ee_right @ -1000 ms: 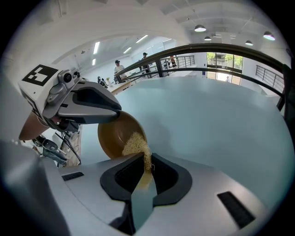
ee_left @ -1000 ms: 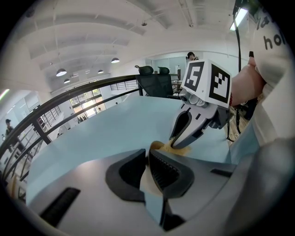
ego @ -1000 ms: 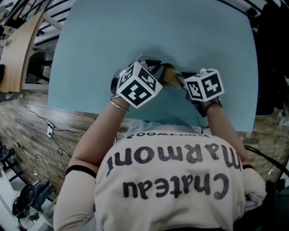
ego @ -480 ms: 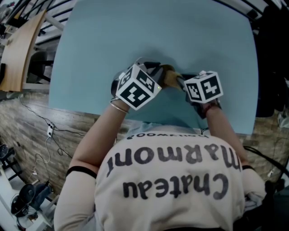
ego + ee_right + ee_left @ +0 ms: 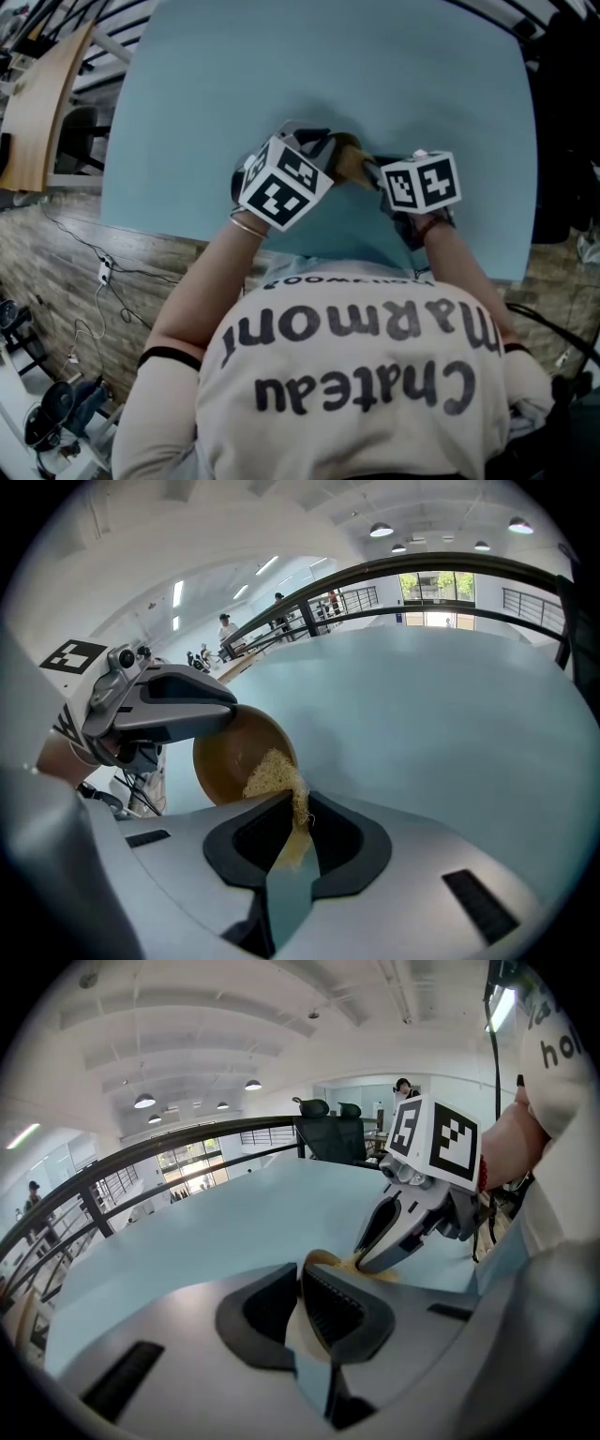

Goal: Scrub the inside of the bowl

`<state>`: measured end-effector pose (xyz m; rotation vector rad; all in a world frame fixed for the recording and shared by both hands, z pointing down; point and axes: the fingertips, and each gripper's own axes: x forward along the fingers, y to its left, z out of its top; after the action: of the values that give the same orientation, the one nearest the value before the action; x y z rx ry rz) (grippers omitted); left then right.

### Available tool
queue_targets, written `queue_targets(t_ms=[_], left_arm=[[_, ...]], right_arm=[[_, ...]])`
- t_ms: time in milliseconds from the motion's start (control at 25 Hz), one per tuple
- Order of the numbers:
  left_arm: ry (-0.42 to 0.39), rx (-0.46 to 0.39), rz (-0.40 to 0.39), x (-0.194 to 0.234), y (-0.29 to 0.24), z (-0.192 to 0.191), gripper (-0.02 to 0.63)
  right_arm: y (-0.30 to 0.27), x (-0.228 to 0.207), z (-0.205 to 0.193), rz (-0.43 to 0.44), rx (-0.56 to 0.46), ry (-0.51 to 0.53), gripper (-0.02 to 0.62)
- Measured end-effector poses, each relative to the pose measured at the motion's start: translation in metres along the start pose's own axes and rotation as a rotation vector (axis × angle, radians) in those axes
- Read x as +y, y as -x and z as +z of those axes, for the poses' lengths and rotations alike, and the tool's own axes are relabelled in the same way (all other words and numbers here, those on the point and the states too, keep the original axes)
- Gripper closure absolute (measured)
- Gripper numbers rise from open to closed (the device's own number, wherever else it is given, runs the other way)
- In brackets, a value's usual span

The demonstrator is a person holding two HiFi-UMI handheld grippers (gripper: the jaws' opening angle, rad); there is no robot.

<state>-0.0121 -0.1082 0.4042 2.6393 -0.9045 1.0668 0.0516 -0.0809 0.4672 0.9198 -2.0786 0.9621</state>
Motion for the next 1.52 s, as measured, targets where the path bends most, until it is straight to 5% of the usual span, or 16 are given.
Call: queue_targets(t_ms=[600,1160,1520], left_arm=[[0.108,-0.027,0.035,0.011,0.008,-0.002,0.583],[0.345,-0.125,0.093,0.022,0.018,-0.014,0.580],[0.411,-0.152,0.105,0.023,0.026,-0.017,0.577]], right_arm=[[-0.009,0.011,-0.003,0.015,0.003,-0.086,0.526],[-0.016,0.020,-0.009,0.046,0.004,-0.157,0.526],[-0.018,0.032,-0.012,0.068,0.009,-0.174,0.526]])
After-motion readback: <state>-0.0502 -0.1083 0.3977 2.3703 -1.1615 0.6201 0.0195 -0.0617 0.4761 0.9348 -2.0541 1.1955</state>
